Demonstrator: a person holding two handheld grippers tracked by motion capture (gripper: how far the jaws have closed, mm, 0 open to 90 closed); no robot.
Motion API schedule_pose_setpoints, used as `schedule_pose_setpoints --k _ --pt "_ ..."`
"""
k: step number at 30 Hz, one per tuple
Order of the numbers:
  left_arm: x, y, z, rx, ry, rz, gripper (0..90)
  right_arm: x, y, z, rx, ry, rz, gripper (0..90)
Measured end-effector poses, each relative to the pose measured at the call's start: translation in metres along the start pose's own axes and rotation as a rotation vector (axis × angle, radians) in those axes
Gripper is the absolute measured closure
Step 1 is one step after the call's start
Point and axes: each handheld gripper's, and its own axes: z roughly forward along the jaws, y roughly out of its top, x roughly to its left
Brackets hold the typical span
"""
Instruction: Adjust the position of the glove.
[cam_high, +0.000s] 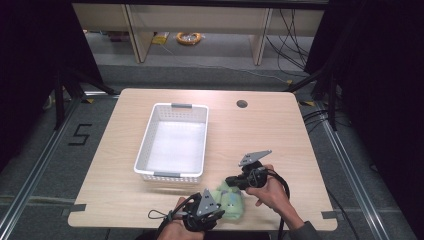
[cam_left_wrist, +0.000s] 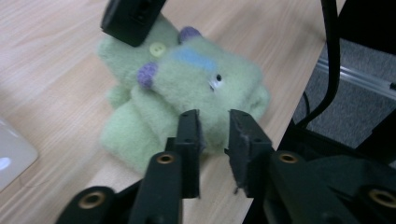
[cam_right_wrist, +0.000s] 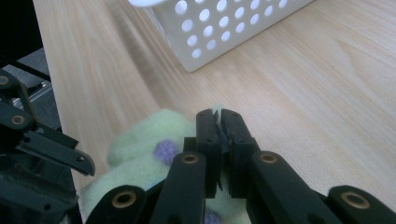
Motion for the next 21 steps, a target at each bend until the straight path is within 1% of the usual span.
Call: schedule_pose_setpoints --k 1,2,3,4,5,6,7,8,9,10,11,12,13,14,15,16,17,18,19,20,21 --pt "-0.001 -0.001 0.002 0.006 0.003 -0.005 69.4 0.001 0.000 0.000 0.001 -0.001 0.014 87.2" --pt "-0.002 -0.001 0.004 0.026 0.018 0.007 65.0 0.000 0.000 0.000 -0.001 0.003 0.002 87.2" --pt "-0.003 -0.002 0.004 0.025 0.016 0.007 63.0 0.001 -0.001 0.000 0.004 0.011 0.022 87.2" --pt "-0.002 -0.002 0.006 0.038 0.033 0.014 61.5 -0.001 -0.001 0.000 -0.002 -0.002 -0.003 87.2" --pt "-0.003 -0.002 0.007 0.038 0.035 0.016 60.6 -0.001 -0.001 0.000 -0.007 -0.006 -0.009 87.2" --pt "-0.003 -0.002 0.008 0.038 0.033 0.022 60.6 0.000 -0.001 0.001 -0.007 0.006 0.010 87.2" --pt "-0.001 -0.002 0.009 0.049 0.041 0.048 60.9 0.001 -0.001 0.001 -0.003 0.008 0.016 87.2" --pt "-0.003 -0.002 0.010 0.044 0.032 0.032 62.1 0.001 -0.001 0.001 0.002 0.010 0.017 87.1" --pt "-0.004 -0.003 0.011 0.057 0.035 0.026 63.5 -0.001 -0.001 0.001 0.001 0.013 0.004 87.1" --pt "-0.004 -0.003 0.012 0.054 0.025 0.031 66.4 -0.001 -0.001 0.002 -0.001 0.014 0.002 87.2" --pt "-0.003 -0.004 0.013 0.063 0.032 0.032 69.9 0.000 -0.001 0.002 -0.001 0.015 0.004 87.1" --pt "-0.005 -0.004 0.014 0.062 0.025 0.017 75.5 0.001 -0.001 0.001 0.002 0.016 0.013 87.1" --pt "-0.005 -0.004 0.014 0.065 0.024 0.013 78.0 0.001 -0.001 0.001 0.006 0.009 0.020 87.2" --pt "-0.003 -0.004 0.013 0.062 0.021 0.030 79.8 0.001 -0.001 0.001 0.003 0.010 0.016 87.1" --pt "-0.003 -0.004 0.013 0.059 0.016 0.020 81.2 0.001 -0.001 0.001 0.003 0.011 0.017 87.2" --pt "-0.002 -0.003 0.012 0.072 0.022 0.024 81.9 0.001 -0.001 0.001 0.002 0.013 0.017 87.2" --pt "-0.002 -0.003 0.011 0.053 0.003 0.002 82.5 0.001 -0.001 0.000 0.001 0.013 0.022 87.2" --pt "-0.001 -0.002 0.009 0.061 -0.008 0.000 82.9 0.001 -0.001 0.000 -0.007 0.004 0.015 87.2" --pt "0.000 -0.001 0.008 0.055 -0.021 0.001 83.0 0.001 -0.001 -0.002 -0.002 0.009 0.021 87.2" --pt "0.001 0.001 0.004 0.048 -0.014 0.010 83.0 0.002 -0.001 -0.003 -0.005 0.013 0.031 87.2" --pt "0.004 0.004 -0.001 0.044 -0.017 0.011 83.1 0.002 -0.001 -0.003 -0.019 0.004 0.019 87.2"
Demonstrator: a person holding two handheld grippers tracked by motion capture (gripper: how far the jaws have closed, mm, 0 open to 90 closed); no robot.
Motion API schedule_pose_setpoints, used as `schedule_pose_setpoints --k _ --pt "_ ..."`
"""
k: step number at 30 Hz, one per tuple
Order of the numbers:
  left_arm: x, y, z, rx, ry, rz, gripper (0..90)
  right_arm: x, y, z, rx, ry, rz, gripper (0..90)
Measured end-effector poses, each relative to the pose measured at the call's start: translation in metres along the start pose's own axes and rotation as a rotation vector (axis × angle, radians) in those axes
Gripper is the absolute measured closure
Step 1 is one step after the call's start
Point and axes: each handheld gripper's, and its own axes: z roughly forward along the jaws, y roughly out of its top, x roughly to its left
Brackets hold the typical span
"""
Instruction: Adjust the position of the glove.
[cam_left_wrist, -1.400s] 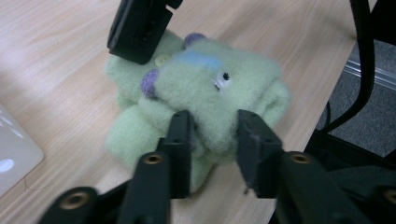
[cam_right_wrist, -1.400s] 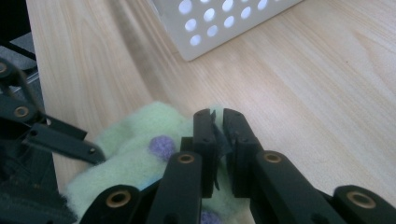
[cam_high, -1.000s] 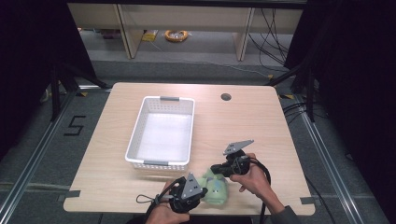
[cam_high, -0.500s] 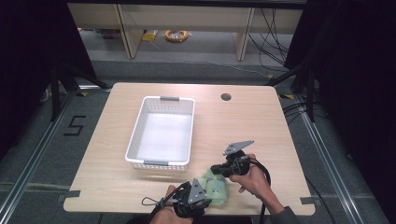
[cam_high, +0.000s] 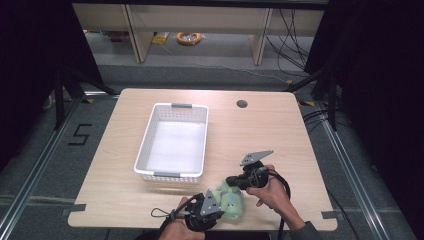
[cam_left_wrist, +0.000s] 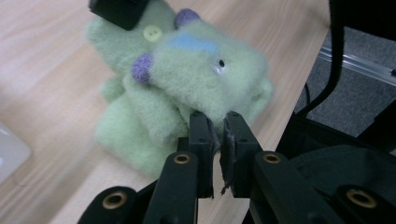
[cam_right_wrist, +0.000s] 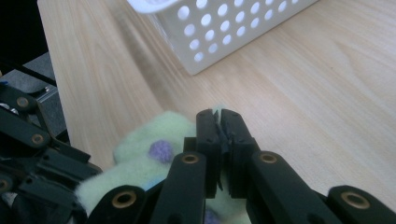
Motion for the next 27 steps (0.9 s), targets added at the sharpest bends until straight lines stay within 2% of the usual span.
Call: schedule_pose_setpoints --k 1,2,4,5,6,7,9,10,12,13,14,15,17,18,20,21,22,23,24,25,26,27 --pt "0.001 0.002 -0.003 -0.021 -0.007 -0.014 83.0 0.002 0.001 -0.005 0.000 0.006 0.024 87.3" --pt "0.004 0.004 -0.008 -0.021 0.004 -0.002 83.1 0.002 0.001 -0.006 -0.017 -0.002 0.011 87.2" --pt "0.008 0.006 -0.013 -0.022 -0.001 -0.002 83.1 0.001 0.002 -0.012 -0.031 -0.015 0.002 87.2" --pt "0.011 0.007 -0.015 -0.013 -0.001 0.015 83.1 0.003 0.002 -0.014 -0.033 -0.014 0.016 87.3" --pt "0.013 0.008 -0.017 -0.013 0.012 0.011 83.1 0.004 0.001 -0.014 -0.047 -0.012 0.017 87.3" --pt "0.017 0.009 -0.020 -0.006 0.005 0.023 83.2 0.007 0.000 -0.017 -0.045 -0.009 0.036 87.3" --pt "0.025 0.011 -0.023 0.002 0.002 0.026 83.2 0.008 -0.004 -0.022 -0.062 -0.031 0.024 87.4" --pt "0.028 0.011 -0.023 0.018 0.001 0.051 83.3 0.009 -0.005 -0.023 -0.065 -0.034 0.029 87.4" --pt "0.033 0.011 -0.023 0.038 -0.003 0.051 83.3 0.011 -0.008 -0.025 -0.079 -0.034 0.045 87.4" --pt "0.036 0.011 -0.022 0.037 0.001 0.051 83.3 0.014 -0.009 -0.027 -0.074 -0.033 0.075 87.5" --pt "0.038 0.012 -0.022 0.040 0.001 0.055 83.3 0.015 -0.010 -0.028 -0.075 -0.026 0.085 87.5" --pt "0.042 0.013 -0.022 0.043 -0.002 0.082 83.3 0.015 -0.013 -0.029 -0.089 -0.027 0.076 87.5" --pt "0.043 0.014 -0.021 0.047 -0.017 0.067 83.3 0.018 -0.017 -0.030 -0.094 -0.046 0.080 87.5" --pt "0.044 0.015 -0.019 0.057 -0.029 0.087 83.3 0.020 -0.019 -0.031 -0.097 -0.044 0.095 87.5" --pt "0.044 0.017 -0.017 0.078 -0.044 0.090 83.3 0.023 -0.022 -0.033 -0.095 -0.045 0.102 87.5" --pt "0.046 0.018 -0.016 0.081 -0.043 0.113 83.2 0.023 -0.024 -0.033 -0.101 -0.044 0.096 87.5" --pt "0.047 0.019 -0.014 0.086 -0.048 0.094 83.2 0.025 -0.026 -0.034 -0.097 -0.050 0.112 87.5" --pt "0.049 0.020 -0.013 0.086 -0.048 0.102 83.2 0.023 -0.029 -0.034 -0.110 -0.071 0.086 87.5" --pt "0.050 0.021 -0.012 0.086 -0.049 0.108 83.2 0.023 -0.031 -0.033 -0.113 -0.075 0.093 87.5" --pt "0.051 0.021 -0.011 0.087 -0.055 0.096 83.2 0.025 -0.032 -0.033 -0.098 -0.076 0.116 87.5" --pt "0.051 0.021 -0.009 0.084 -0.052 0.091 83.2 0.022 -0.033 -0.033 -0.106 -0.082 0.086 87.5" --pt "0.052 0.021 -0.008 0.087 -0.057 0.092 83.2 0.022 -0.035 -0.031 -0.124 -0.088 0.093 87.5"
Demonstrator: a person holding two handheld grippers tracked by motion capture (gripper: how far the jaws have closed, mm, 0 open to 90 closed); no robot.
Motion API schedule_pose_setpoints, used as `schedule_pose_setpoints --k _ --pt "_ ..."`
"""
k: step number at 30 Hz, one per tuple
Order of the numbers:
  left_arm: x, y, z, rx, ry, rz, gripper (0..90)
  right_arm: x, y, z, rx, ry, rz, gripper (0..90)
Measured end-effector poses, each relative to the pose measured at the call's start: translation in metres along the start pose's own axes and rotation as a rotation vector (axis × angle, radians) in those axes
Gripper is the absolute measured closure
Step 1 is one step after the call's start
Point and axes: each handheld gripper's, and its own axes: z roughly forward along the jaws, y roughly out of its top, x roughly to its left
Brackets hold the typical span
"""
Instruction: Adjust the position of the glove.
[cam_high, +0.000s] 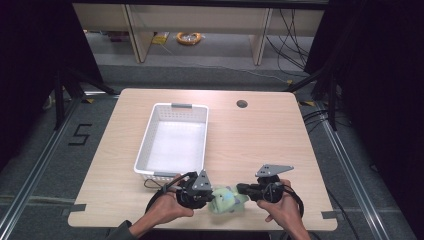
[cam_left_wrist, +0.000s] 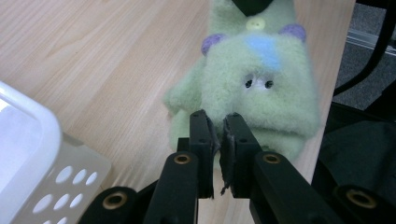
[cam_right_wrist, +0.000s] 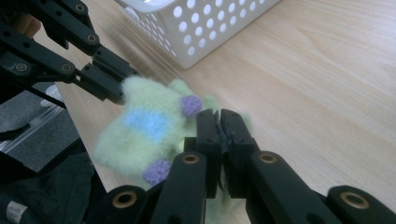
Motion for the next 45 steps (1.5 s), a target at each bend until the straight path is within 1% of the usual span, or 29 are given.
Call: schedule_pose_setpoints --k 1,2,3,5,6,7,9,11,13,14,15,16,19,21,23,24,28,29,31,34,35,36,37,39,40,41,42,44,45 --pt "0.003 0.000 0.000 0.020 0.000 0.034 83.1 0.001 -0.001 -0.001 0.018 0.012 0.022 87.5" --pt "0.001 0.000 0.003 -0.008 0.007 -0.013 83.2 0.000 -0.002 0.000 0.010 0.010 0.012 87.4" --pt "0.004 0.001 0.002 0.012 0.009 0.014 83.2 0.004 -0.003 -0.001 0.022 -0.009 0.038 87.4" --pt "0.006 0.000 0.005 -0.010 0.015 -0.026 83.1 0.003 -0.005 0.001 0.012 -0.019 0.006 87.4" --pt "0.010 0.000 0.004 0.022 0.011 0.018 83.2 0.006 -0.006 0.001 0.019 -0.026 0.027 87.4" --pt "0.007 -0.001 0.007 -0.015 0.016 -0.040 83.1 0.004 -0.007 0.004 0.012 -0.008 0.011 87.3" --pt "0.008 -0.002 0.008 -0.006 0.014 -0.032 83.0 0.007 -0.009 0.005 0.034 -0.029 0.034 87.2" --pt "0.007 -0.003 0.009 -0.005 0.025 -0.033 82.9 0.004 -0.012 0.009 0.037 -0.024 0.010 86.8" --pt "0.008 -0.003 0.009 -0.012 0.030 -0.033 82.6 0.004 -0.015 0.011 0.051 -0.025 0.024 86.3" --pt "0.008 -0.004 0.009 -0.017 0.037 -0.058 82.6 0.004 -0.016 0.010 0.050 -0.037 0.019 85.7" --pt "0.010 -0.004 0.009 -0.016 0.032 -0.048 82.4 0.004 -0.016 0.011 0.047 -0.022 0.011 85.0" --pt "0.009 -0.005 0.010 -0.015 0.037 -0.063 82.1 0.005 -0.017 0.010 0.048 -0.043 0.016 84.4" --pt "0.010 -0.006 0.012 -0.010 0.057 -0.044 81.0 0.005 -0.020 0.009 0.066 -0.056 0.002 83.4" --pt "0.009 -0.007 0.013 -0.017 0.064 -0.071 80.2 0.005 -0.022 0.009 0.075 -0.058 0.004 83.1" --pt "0.011 -0.007 0.012 -0.021 0.068 -0.065 78.2 0.005 -0.024 0.009 0.078 -0.064 -0.003 82.2" --pt "0.010 -0.008 0.012 -0.024 0.069 -0.091 76.7 0.005 -0.025 0.009 0.080 -0.061 0.007 81.8" --pt "0.010 -0.009 0.007 -0.027 0.096 -0.072 71.5 0.005 -0.025 0.008 0.077 -0.073 0.017 76.9" --pt "0.007 -0.010 0.005 -0.045 0.085 -0.113 70.0 0.005 -0.024 0.008 0.073 -0.071 0.007 75.4" --pt "0.007 -0.011 0.001 -0.067 0.076 -0.144 65.4 0.008 -0.023 0.006 0.069 -0.079 0.037 71.4" --pt "0.005 -0.014 -0.007 -0.086 0.077 -0.201 58.8 0.005 -0.022 0.003 0.047 -0.095 0.009 65.0" --pt "0.006 -0.015 -0.008 -0.090 0.071 -0.207 57.1 0.006 -0.021 0.002 0.052 -0.092 0.030 63.0" --pt "0.005 -0.016 -0.010 -0.094 0.064 -0.207 56.2 0.005 -0.021 0.001 0.046 -0.094 0.016 60.7" --pt "0.003 -0.017 -0.011 -0.103 0.058 -0.245 54.3 0.004 -0.020 0.001 0.039 -0.101 0.016 57.0" --pt "0.004 -0.020 -0.012 -0.097 0.050 -0.258 48.6 0.002 -0.019 0.003 0.042 -0.105 0.034 53.0" --pt "0.002 -0.021 -0.011 -0.108 0.044 -0.293 46.7 0.000 -0.019 0.004 0.044 -0.084 0.039 52.3" --pt "0.002 -0.025 -0.008 -0.109 0.034 -0.326 44.5 0.000 -0.019 0.004 0.046 -0.099 0.049 51.1" --pt "0.004 -0.026 -0.008 -0.095 0.027 -0.328 41.8 -0.002 -0.019 0.006 0.045 -0.078 0.047 48.9" --pt "0.005 -0.030 -0.002 -0.097 0.010 -0.389 40.3 -0.002 -0.019 0.008 0.058 -0.086 0.048 48.5" --pt "0.006 -0.031 -0.001 -0.092 0.001 -0.392 39.8 -0.003 -0.019 0.010 0.060 -0.085 0.051 48.0"
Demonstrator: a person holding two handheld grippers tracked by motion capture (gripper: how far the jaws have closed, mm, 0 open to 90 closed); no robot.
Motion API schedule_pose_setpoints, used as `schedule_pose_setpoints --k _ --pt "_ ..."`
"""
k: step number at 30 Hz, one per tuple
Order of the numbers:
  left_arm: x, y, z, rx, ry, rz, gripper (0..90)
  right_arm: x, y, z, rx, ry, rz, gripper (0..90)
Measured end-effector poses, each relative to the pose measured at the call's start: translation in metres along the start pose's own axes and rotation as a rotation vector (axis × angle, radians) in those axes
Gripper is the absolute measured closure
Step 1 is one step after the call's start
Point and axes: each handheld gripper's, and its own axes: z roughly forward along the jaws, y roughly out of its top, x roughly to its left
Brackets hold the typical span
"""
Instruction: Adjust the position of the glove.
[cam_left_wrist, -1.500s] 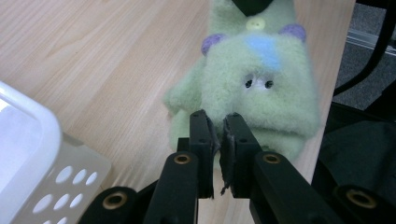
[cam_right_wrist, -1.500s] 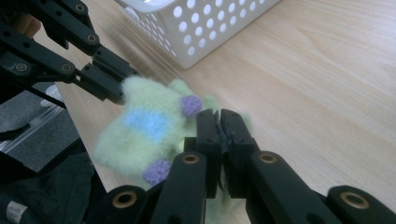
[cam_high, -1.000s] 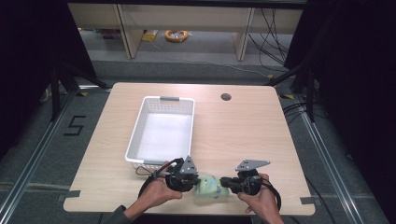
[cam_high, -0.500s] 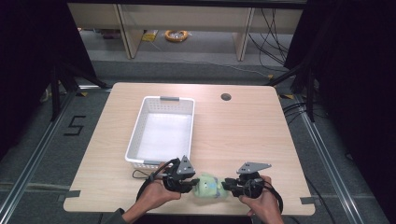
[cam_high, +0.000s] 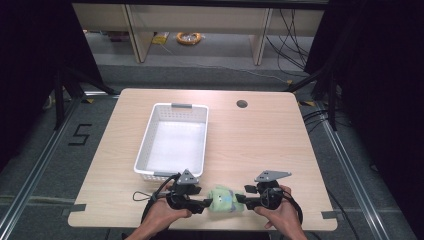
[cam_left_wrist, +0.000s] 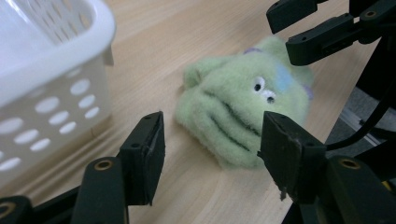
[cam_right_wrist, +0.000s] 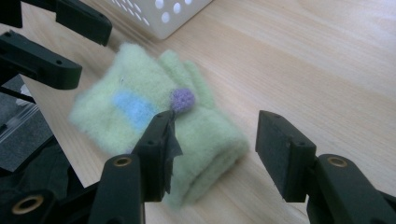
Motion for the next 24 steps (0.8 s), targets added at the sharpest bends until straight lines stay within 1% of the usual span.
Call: schedule_pose_setpoints --k 1,2,3,4,5,6,7,8,9,10,11,12,13,14,15,16,17,18,19,20,21,22,24 --pt "0.000 -0.001 0.003 -0.013 -0.002 -0.026 39.7 -0.001 0.000 0.002 0.006 0.018 -0.001 48.0" --pt "0.000 -0.002 0.005 -0.010 0.006 -0.029 39.5 -0.001 0.001 0.004 0.010 0.026 0.001 48.0" --pt "0.001 -0.002 0.006 0.011 0.010 -0.007 39.6 -0.002 0.001 0.004 0.010 0.029 -0.001 48.0" --pt "0.001 -0.003 0.007 0.015 0.005 -0.016 39.5 -0.002 0.001 0.005 0.016 0.023 0.004 48.0" --pt "0.000 -0.003 0.010 0.006 0.000 -0.034 39.1 -0.002 0.001 0.007 0.002 0.013 0.009 48.0" --pt "0.000 -0.003 0.010 0.006 0.000 -0.034 38.8 -0.004 0.002 0.007 0.023 0.026 0.008 48.1" --pt "0.001 -0.003 0.011 0.021 -0.005 -0.036 38.6 -0.005 0.002 0.008 0.029 0.020 0.017 48.1" --pt "0.001 -0.003 0.012 0.017 -0.009 -0.043 38.6 -0.005 0.002 0.009 0.030 0.015 0.013 48.0" --pt "0.002 -0.003 0.013 0.024 -0.016 -0.051 38.5 -0.006 0.000 0.012 0.011 0.018 0.021 48.0" --pt "0.001 -0.003 0.014 0.019 -0.008 -0.061 38.2 -0.007 0.000 0.012 0.039 0.033 0.020 48.0" --pt "0.001 -0.003 0.016 0.011 -0.009 -0.068 37.9 -0.007 0.000 0.012 0.060 0.032 0.016 48.0" --pt "0.002 -0.004 0.016 0.020 -0.007 -0.063 37.7 -0.008 -0.002 0.016 0.027 0.030 0.030 48.1" --pt "0.001 -0.004 0.019 0.010 -0.013 -0.091 37.7 -0.008 -0.002 0.016 0.031 0.031 0.038 48.1" --pt "0.001 -0.005 0.020 0.009 -0.014 -0.101 37.9 -0.009 -0.002 0.015 0.057 0.033 0.037 48.4" --pt "0.002 -0.005 0.021 0.017 -0.026 -0.104 38.0 -0.010 -0.002 0.017 0.042 0.049 0.041 48.7" --pt "0.002 -0.005 0.022 0.016 -0.030 -0.106 38.1 -0.011 -0.002 0.016 0.061 0.054 0.044 49.0" --pt "0.003 -0.005 0.024 0.017 -0.033 -0.104 38.2 -0.012 -0.003 0.016 0.055 0.057 0.041 49.3" --pt "0.003 -0.004 0.024 0.021 -0.037 -0.103 38.8 -0.011 -0.004 0.018 0.035 0.053 0.058 49.8" --pt "0.001 -0.004 0.025 0.019 -0.030 -0.102 40.0 -0.013 -0.004 0.017 0.060 0.062 0.055 49.8" --pt "0.001 -0.004 0.026 0.018 -0.040 -0.095 40.9 -0.013 -0.005 0.017 0.058 0.059 0.057 49.9" --pt "0.001 -0.003 0.027 0.019 -0.045 -0.091 41.7 -0.013 -0.005 0.018 0.060 0.066 0.065 50.1" --pt "0.000 -0.004 0.027 0.019 -0.044 -0.096 42.6 -0.014 -0.005 0.018 0.061 0.075 0.068 50.3" --pt "0.000 -0.003 0.028 0.028 -0.047 -0.078 44.0 -0.014 -0.006 0.019 0.057 0.082 0.076 50.8"
